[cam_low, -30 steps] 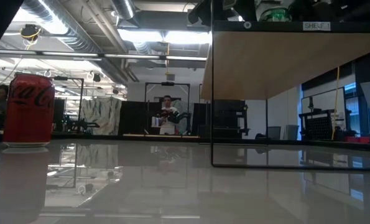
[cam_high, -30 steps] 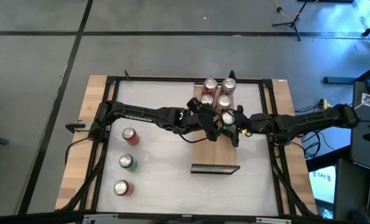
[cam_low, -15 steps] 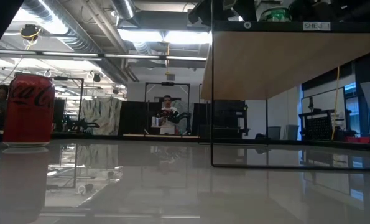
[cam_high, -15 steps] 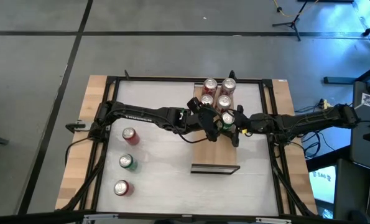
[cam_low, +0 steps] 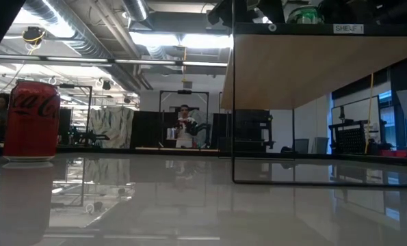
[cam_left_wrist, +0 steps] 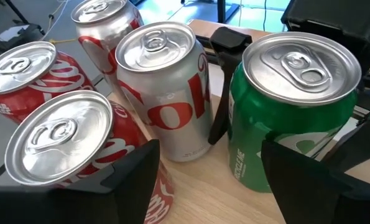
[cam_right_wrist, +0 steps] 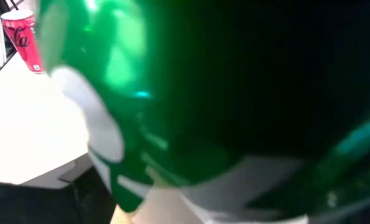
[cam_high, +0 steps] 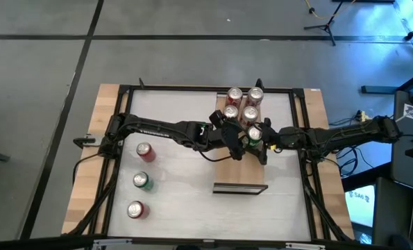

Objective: Place canned beverage on shelf
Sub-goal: Put the top green soda can on the shelf, then adjust the silver soda can on the shelf

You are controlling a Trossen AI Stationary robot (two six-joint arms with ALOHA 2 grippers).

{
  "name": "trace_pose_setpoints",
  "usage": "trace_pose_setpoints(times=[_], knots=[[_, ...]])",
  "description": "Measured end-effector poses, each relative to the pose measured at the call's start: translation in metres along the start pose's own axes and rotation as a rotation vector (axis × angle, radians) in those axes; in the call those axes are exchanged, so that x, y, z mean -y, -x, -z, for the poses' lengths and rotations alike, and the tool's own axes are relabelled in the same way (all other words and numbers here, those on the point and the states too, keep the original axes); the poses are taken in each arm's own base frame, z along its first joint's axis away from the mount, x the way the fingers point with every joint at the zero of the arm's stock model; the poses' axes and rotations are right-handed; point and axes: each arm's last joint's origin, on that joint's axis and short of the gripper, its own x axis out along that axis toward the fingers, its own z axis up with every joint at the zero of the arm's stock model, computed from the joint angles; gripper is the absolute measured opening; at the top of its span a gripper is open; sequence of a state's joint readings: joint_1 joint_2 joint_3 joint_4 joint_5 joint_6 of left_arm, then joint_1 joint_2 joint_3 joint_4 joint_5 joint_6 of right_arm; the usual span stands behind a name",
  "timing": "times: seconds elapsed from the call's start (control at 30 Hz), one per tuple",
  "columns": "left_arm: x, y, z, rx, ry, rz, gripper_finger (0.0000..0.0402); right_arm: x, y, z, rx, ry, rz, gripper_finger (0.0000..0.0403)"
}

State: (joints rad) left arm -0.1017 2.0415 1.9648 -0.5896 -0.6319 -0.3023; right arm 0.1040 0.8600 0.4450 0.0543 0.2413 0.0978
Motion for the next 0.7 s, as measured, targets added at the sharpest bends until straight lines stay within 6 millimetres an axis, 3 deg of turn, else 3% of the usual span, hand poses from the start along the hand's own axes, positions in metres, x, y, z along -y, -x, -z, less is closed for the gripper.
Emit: trace_pose_setpoints(times=[0.17, 0.7], knots=[[-0.0010, 0.0009, 0.0010, -0.013, -0.010, -0.005, 0.0275, 0.0000, 0.0000, 0.0002, -0.002, 0.001, 0.000, 0.0398], [-0.0019, 0.0060, 0.0023, -0.033, -0.055, -0.010, 0.0275, 0.0000, 0.0001, 0.0002, -0.003, 0.000, 0.000, 0.0397]])
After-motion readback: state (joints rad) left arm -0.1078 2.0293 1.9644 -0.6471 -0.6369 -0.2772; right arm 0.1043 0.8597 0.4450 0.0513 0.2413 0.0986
